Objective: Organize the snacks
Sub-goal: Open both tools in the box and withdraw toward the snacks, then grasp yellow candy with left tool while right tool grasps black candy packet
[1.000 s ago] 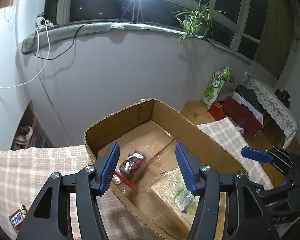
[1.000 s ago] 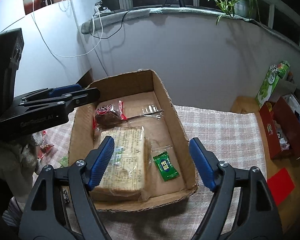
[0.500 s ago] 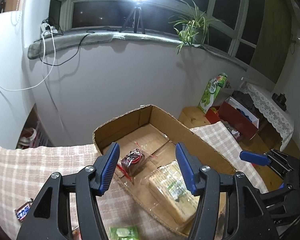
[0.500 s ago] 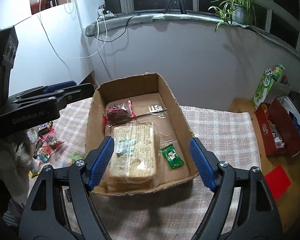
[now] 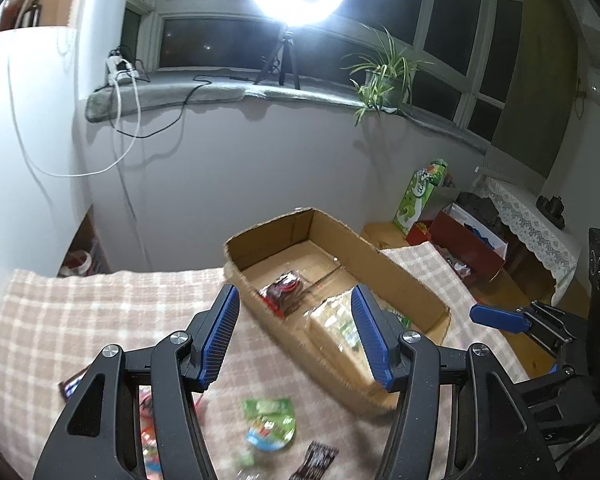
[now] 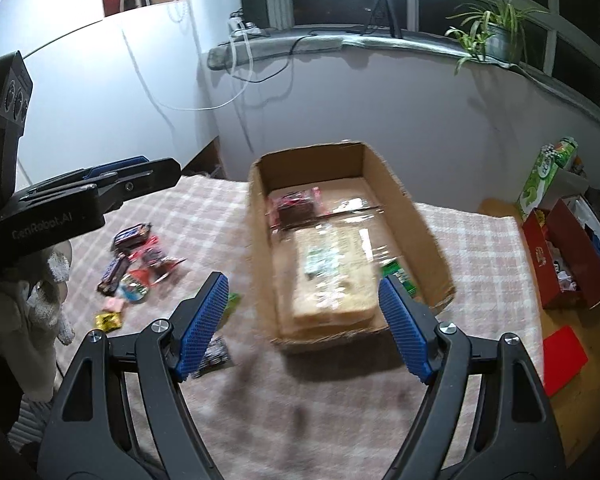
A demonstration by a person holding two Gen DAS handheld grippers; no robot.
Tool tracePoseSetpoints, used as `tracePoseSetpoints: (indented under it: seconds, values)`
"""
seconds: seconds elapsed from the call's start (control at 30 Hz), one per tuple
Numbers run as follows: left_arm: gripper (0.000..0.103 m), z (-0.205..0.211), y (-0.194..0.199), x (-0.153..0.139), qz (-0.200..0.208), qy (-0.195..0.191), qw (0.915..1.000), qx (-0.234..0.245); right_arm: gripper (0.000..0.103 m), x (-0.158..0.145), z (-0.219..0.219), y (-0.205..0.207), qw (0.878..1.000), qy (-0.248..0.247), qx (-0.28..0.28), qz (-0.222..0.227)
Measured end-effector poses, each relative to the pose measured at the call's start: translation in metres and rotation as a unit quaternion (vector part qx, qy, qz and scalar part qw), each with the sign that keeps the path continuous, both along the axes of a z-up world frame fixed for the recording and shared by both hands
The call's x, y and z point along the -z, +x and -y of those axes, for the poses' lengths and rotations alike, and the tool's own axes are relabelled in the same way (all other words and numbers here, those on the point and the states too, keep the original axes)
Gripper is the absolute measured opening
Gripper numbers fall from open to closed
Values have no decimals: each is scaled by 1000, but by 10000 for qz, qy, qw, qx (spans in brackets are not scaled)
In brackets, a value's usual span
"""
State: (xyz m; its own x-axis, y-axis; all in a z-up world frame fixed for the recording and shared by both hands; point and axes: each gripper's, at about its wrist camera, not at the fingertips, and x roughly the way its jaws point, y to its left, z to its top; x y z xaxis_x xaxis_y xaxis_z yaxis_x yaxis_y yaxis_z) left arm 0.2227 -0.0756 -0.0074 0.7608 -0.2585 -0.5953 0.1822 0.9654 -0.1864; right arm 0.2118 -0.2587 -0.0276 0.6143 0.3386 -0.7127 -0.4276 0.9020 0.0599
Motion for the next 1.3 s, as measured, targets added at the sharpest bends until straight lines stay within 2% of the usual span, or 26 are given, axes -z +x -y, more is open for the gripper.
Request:
tracePoseSetpoints:
  seconds: [0.3,0.6,0.83,1.07,1.17,1.3]
  values:
    - [58,-48,-41,6,-43,-103,9994,-328,80,22,-38,-33,9986,-147,-474,-173]
    - [58,-111,-86,34,-353,-250,9957,-814,80,56,-58,-42,9964,-182,-582,-585]
    - [58,-138,-110,63,-726,-309,9921,-976,80,79,-69,-47,9942,-348,-641,-794]
    - [57,-128,-121,95,-1120,-163,9920,-566,80,97,-75,-44,9928,-369,-684,-907]
    - [49,-119,-119,105,-1252,36,9917,-300,80,100,-77,-43,9925,-393,-758,-879]
    - [45,-111,-114,115,-1327,361,9905,-24,80,105,-82,-40,9919,-491,-861,-796]
